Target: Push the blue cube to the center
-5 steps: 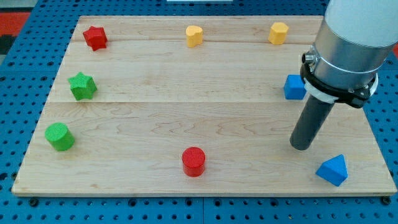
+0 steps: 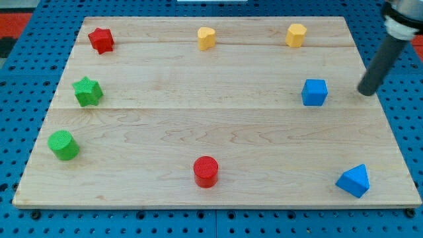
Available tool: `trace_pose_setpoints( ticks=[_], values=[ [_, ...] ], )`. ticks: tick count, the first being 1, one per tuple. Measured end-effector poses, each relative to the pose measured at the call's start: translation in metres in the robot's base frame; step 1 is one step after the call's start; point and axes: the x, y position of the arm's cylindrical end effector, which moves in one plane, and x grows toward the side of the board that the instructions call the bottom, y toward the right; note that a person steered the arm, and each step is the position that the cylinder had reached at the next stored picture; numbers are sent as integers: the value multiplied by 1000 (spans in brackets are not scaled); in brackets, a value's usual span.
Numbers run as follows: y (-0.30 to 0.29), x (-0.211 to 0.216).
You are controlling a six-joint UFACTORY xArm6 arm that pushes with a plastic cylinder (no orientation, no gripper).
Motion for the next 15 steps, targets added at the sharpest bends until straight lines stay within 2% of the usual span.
trace_pose_setpoints(
  ticks=[1, 2, 3, 4, 5, 6, 7, 8, 9, 10, 11, 12, 13, 14, 15],
  values=[
    [-59, -7],
    [-92, 18],
    [-78, 35],
    [-167, 64],
    [-221, 36],
    [-247, 24],
    [-193, 31],
    [-188, 70],
    [-144, 77],
    [-79, 32],
    [-142, 18],
    [-245, 24],
    [-192, 26],
    [-165, -61],
    [-195, -137]
  ],
)
